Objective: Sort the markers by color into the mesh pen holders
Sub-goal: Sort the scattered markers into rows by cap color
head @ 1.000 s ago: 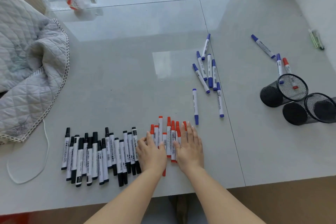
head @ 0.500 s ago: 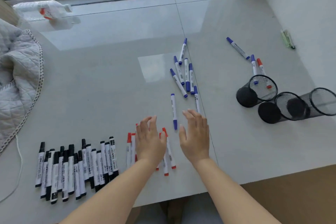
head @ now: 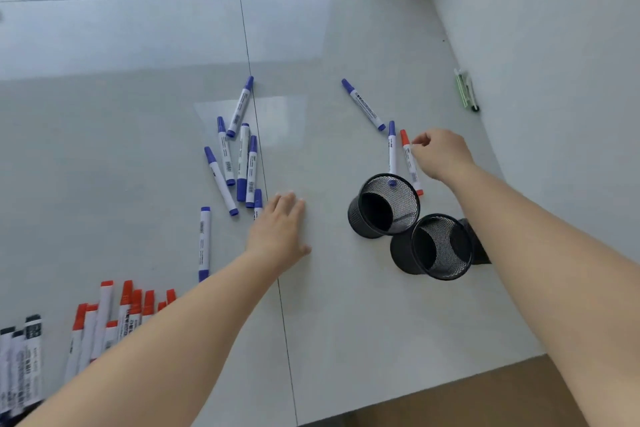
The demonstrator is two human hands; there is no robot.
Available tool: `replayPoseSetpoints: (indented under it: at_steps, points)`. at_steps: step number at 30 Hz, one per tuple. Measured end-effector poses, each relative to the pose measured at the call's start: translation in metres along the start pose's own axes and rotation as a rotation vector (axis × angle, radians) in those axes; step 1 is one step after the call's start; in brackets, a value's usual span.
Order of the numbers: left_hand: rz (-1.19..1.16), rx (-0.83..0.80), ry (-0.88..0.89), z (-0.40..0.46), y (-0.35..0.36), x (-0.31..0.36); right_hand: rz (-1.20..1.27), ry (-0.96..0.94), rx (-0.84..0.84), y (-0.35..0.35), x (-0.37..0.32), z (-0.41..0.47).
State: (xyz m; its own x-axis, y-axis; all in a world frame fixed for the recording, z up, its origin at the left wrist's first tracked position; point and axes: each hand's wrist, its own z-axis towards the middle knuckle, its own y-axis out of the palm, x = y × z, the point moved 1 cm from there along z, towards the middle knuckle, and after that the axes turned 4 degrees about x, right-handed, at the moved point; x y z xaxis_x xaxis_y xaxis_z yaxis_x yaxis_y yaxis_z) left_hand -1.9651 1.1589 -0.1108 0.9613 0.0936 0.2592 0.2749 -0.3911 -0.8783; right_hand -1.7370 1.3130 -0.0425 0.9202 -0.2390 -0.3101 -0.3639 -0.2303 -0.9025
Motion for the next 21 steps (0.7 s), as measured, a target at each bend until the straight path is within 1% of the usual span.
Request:
replayPoseSetpoints:
  at_steps: [4, 10, 12, 15, 16, 19, 21]
  points:
    - [0.048, -0.069, -0.042, 0.004, 0.007, 0.005, -0.131, 0.057, -0.112, 0.029, 0.014, 0.023]
    - [0.01, -0.081, -0.101, 0.006, 0.006, 0.01, -0.203, 0.088, -0.146, 0.044, 0.019, 0.037]
    - [0.002, -0.088, -0.108, 0.006, 0.006, 0.01, -0.198, 0.097, -0.134, 0.044, 0.021, 0.037]
    - [0.003, -0.1, -0.103, 0.006, 0.005, 0.009, -0.065, 0.172, -0.007, 0.03, 0.015, 0.034]
    - [0.005, -0.101, -0.1, 0.004, 0.004, 0.009, -0.018, 0.166, 0.05, 0.021, 0.007, 0.03]
    - [-0.005, -0.086, -0.071, -0.008, 0.002, 0.011, 0.112, 0.022, 0.225, -0.005, -0.036, 0.007]
    - [-0.069, -0.034, -0.058, -0.024, 0.001, 0.011, 0.25, -0.108, 0.292, -0.015, -0.068, -0.022]
